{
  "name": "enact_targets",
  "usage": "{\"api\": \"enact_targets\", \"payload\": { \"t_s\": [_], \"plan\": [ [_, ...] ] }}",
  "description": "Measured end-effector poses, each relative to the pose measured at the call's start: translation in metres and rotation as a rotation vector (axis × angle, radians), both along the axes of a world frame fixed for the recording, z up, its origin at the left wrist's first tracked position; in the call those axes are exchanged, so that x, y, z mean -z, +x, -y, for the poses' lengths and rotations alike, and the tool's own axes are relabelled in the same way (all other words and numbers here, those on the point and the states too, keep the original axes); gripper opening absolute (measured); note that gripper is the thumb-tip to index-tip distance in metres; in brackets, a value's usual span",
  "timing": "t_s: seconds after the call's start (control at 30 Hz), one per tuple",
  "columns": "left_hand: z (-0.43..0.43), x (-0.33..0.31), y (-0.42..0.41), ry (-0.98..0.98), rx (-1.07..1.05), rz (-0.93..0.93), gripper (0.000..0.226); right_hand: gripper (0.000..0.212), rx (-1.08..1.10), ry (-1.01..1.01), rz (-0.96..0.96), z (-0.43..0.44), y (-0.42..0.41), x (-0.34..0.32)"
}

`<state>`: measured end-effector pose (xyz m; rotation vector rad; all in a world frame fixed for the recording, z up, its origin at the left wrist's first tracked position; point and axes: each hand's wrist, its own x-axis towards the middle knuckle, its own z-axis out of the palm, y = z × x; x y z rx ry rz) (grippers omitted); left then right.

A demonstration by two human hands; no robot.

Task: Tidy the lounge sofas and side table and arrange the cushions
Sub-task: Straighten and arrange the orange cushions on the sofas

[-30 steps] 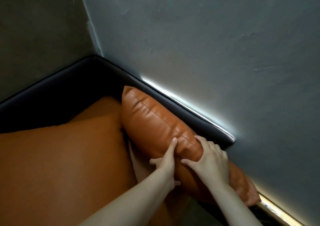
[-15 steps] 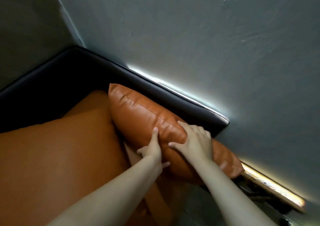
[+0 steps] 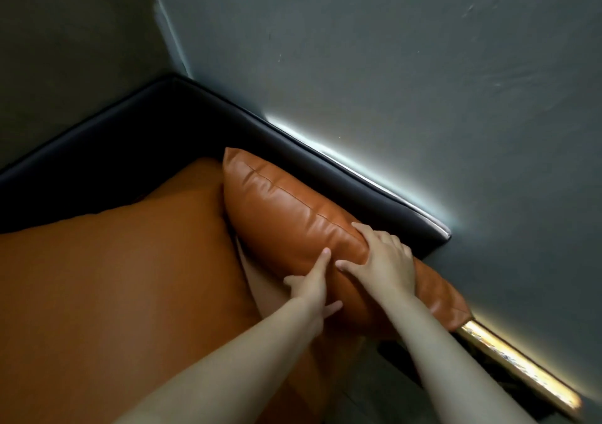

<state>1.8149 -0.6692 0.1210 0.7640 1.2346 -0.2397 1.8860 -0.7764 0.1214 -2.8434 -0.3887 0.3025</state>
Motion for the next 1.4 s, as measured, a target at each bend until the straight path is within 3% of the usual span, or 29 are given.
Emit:
{"api": "enact_targets", "payload": {
  "t_s": [0.23,0.33,0.53,0.7,0.83,1.03,1.4],
  "plan": [
    [0.008,-0.004,-0.010,-0.098,0.088,0.019,0.098,0.092,0.008,-0.024,-0.119,0.016,-0.006,-0.012],
    [-0.002,-0.010,-0.016,0.082,0.263,0.026,0.089,0.087,-0.004,0.032,-0.108,-0.003,-0.022,-0.019],
    [-0.035,-0.045,-0.032,0.484,0.547,0.213,0.075,0.081,-0.068,0.122,-0.127,-0.033,-0.051,-0.049],
    [-0.072,-0.091,-0.076,0.761,0.662,0.327,0.065,0.083,-0.142,0.188,-0.130,-0.049,-0.082,-0.085],
    [-0.108,-0.117,-0.133,0.915,0.598,0.278,0.062,0.085,-0.205,0.240,-0.147,-0.081,-0.124,-0.109],
    [-0.153,-0.140,-0.221,0.998,0.418,0.156,0.056,0.085,-0.383,0.294,-0.178,-0.144,-0.191,-0.137],
    [-0.201,-0.132,-0.353,0.877,0.033,-0.018,0.054,0.080,-0.597,0.355,-0.376,-0.219,-0.320,-0.152]
  ]
}}
